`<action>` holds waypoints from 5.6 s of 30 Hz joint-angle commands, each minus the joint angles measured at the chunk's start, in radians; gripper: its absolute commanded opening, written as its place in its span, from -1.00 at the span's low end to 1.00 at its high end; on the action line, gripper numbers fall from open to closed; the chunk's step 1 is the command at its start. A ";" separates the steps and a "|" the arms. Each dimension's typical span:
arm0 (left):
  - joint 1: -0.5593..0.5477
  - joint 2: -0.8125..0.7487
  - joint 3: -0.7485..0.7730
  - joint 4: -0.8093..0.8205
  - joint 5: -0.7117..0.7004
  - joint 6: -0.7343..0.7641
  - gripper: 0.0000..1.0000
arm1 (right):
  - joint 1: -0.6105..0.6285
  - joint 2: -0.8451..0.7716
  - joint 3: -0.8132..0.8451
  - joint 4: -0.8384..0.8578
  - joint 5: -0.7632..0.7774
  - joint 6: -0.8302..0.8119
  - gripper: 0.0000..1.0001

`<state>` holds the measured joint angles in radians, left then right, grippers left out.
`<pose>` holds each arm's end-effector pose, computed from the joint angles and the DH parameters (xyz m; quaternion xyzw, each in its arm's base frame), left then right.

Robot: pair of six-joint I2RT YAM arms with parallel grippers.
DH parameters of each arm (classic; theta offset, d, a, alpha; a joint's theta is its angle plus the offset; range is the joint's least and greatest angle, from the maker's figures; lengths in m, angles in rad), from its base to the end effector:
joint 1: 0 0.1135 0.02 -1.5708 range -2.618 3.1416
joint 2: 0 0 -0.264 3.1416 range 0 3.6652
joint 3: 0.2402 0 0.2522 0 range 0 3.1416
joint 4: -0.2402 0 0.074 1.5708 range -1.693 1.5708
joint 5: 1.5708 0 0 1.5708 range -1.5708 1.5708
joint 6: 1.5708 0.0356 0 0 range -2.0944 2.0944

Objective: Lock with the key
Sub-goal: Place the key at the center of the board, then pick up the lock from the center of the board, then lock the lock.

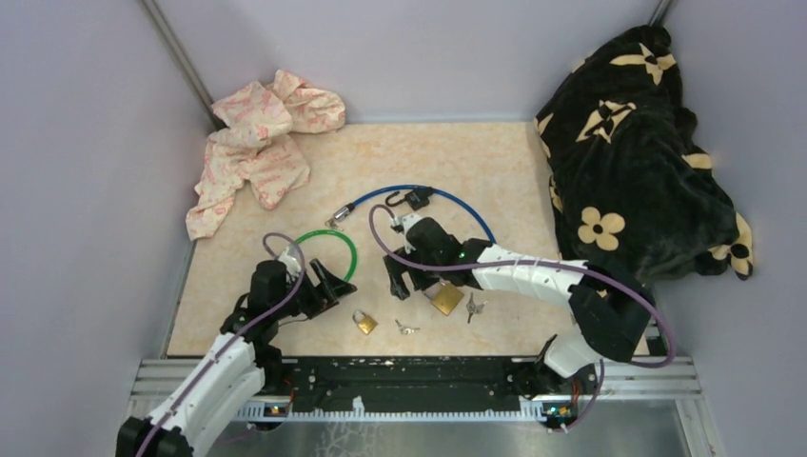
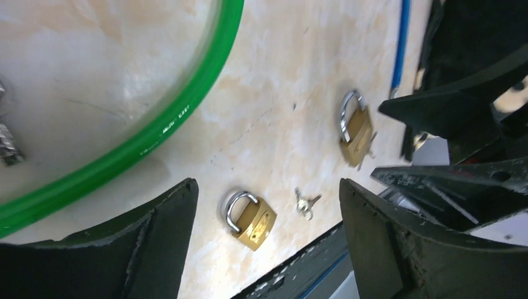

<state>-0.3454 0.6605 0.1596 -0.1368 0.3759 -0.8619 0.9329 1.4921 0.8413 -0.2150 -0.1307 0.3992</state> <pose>0.1285 -0.0601 0.1467 -0.1428 0.8698 -0.3882 0.2691 0.1757 0.2448 0.1928 -0.2687 0.8974 0.2611 0.2330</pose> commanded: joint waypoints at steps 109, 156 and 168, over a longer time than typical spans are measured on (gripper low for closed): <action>0.236 -0.162 0.551 -0.325 0.619 2.118 -1.00 | 0.217 -0.148 0.221 0.542 0.161 -0.269 -1.00; 0.235 -0.327 0.236 0.601 0.657 0.131 -0.81 | -0.029 -0.114 0.079 1.022 -0.699 0.093 -1.00; 0.235 -0.322 0.317 0.269 0.689 0.452 -0.26 | -0.056 -0.274 0.093 0.679 -0.685 -0.132 -1.00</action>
<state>-0.1089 0.3214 0.4480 0.2081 1.0218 -0.5255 0.8806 1.3067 0.8536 0.4568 -0.8242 0.3470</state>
